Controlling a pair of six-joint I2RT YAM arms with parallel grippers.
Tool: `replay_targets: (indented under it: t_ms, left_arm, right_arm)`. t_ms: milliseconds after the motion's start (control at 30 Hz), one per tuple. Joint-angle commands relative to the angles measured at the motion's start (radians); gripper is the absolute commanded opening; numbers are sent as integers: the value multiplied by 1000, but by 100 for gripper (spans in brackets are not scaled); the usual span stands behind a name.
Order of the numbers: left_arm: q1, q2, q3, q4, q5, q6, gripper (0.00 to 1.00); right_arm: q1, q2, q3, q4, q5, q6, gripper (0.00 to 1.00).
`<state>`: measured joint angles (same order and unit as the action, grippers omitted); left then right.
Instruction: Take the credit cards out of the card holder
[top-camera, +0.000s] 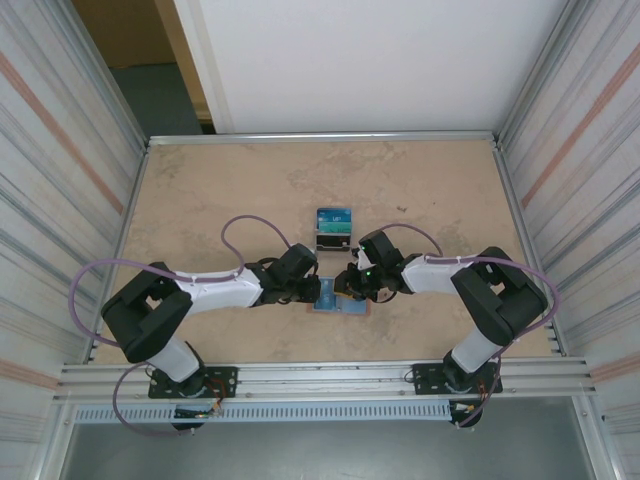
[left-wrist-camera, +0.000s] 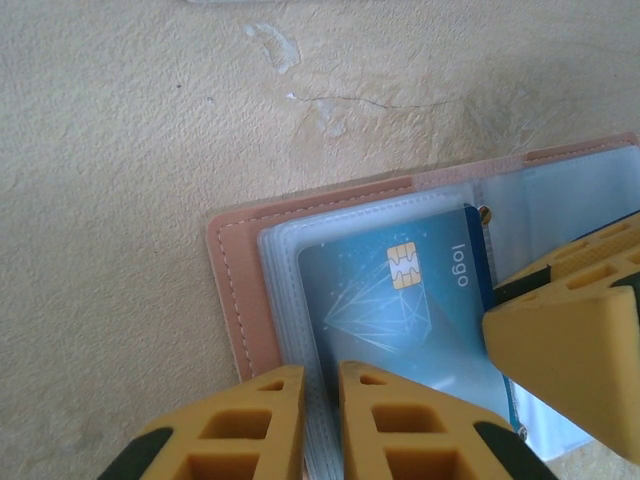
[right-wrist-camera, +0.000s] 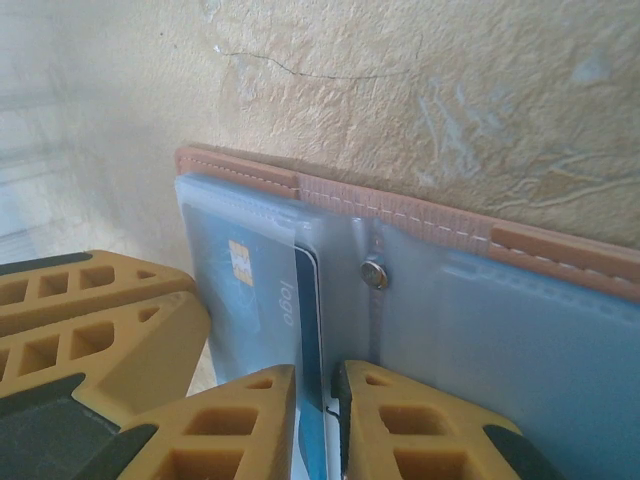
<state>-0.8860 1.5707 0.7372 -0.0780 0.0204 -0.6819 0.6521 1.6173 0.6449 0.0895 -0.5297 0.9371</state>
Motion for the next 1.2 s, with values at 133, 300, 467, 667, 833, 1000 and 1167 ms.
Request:
replay_targets:
  t_ms: [133, 300, 467, 667, 833, 1000, 1167]
  left_arm:
    - [-15, 34, 1, -68, -13, -14, 17]
    - [-15, 41, 3, -68, -18, -18, 17]
    - [-16, 46, 6, -68, -19, -22, 17]
    - [-17, 51, 5, -71, -17, -32, 16]
    - [-19, 52, 10, -71, -16, -33, 16]
    - [-23, 51, 14, -70, -14, -32, 15]
    - [-28, 53, 18, -66, -13, -33, 15]
  right_arm:
    - [-5, -14, -11, 105, -75, 37, 17]
    - [-19, -28, -40, 169, -111, 48, 16]
    - [-23, -28, -52, 204, -128, 58, 13]
    - [-29, -25, -66, 237, -139, 69, 11]
    - [-27, -7, -65, 257, -148, 72, 12]
    - [-21, 19, -58, 274, -150, 75, 13]
    - [-16, 47, -50, 285, -150, 79, 13]
